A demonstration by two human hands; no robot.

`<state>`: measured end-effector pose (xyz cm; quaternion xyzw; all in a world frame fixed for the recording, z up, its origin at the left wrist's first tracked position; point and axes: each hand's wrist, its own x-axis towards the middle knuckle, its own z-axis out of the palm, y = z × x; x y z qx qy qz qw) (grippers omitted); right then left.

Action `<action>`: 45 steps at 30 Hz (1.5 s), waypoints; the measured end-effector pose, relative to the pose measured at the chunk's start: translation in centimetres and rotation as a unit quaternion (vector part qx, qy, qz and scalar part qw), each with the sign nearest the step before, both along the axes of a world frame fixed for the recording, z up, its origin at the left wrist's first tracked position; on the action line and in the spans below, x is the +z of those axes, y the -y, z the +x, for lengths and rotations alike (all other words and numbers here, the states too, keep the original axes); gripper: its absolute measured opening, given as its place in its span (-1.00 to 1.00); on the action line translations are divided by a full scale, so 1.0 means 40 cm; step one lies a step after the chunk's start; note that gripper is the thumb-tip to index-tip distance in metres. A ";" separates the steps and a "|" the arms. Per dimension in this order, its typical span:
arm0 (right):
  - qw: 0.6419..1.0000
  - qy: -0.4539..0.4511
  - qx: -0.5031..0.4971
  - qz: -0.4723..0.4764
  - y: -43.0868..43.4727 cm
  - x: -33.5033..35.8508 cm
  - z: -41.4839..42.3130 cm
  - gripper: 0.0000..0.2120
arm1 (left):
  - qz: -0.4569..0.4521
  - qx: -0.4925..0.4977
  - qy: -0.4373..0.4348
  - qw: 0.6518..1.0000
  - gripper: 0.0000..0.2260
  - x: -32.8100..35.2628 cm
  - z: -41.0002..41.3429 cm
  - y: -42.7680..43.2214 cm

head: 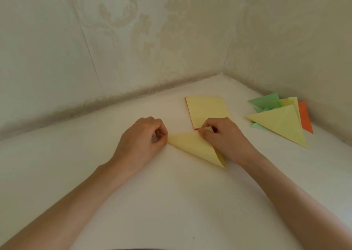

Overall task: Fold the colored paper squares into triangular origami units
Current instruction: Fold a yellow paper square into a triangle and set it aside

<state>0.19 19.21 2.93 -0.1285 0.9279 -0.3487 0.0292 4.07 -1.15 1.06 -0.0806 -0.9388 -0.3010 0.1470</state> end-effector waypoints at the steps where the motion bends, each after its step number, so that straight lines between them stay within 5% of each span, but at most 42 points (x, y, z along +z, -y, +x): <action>1: 1.000 -0.005 0.017 0.014 -0.001 -0.001 -0.001 -0.83 | -0.010 -0.009 -0.011 1.000 -0.90 0.000 -0.001 0.002; 8: 0.991 -0.073 0.053 0.099 0.010 -0.011 0.005 -0.86 | -0.132 -0.077 -0.100 0.983 -0.70 -0.004 0.024 -0.021; 14: 0.975 -0.159 0.067 0.137 0.006 -0.033 0.006 -0.83 | -0.218 -0.083 -0.063 0.970 -0.70 -0.023 0.035 -0.029; 19: 0.976 -0.161 0.075 0.126 -0.028 -0.048 -0.019 -0.86 | -0.227 -0.096 0.023 0.969 -0.41 -0.013 0.051 -0.029; 23: 0.925 -0.274 0.224 0.138 -0.038 -0.034 -0.034 -0.71 | -0.196 -0.087 0.063 0.975 -0.19 -0.016 0.066 -0.031; 26: 0.902 -0.257 0.318 0.137 -0.047 -0.044 -0.035 -0.57 | -0.207 -0.091 0.085 0.970 -0.21 -0.011 0.073 -0.027; 33: 0.919 -0.206 0.326 0.082 -0.066 -0.060 -0.031 -0.52 | -0.224 -0.168 0.158 0.947 -0.43 0.004 0.100 -0.030; 38: 0.913 -0.212 0.333 0.099 -0.062 -0.057 -0.026 -0.52 | -0.233 -0.185 0.029 0.954 -0.44 -0.023 0.123 -0.080; 45: 0.919 -0.202 0.327 0.090 -0.062 -0.058 -0.026 -0.51 | -0.217 -0.252 0.130 0.934 -0.62 -0.011 0.135 -0.081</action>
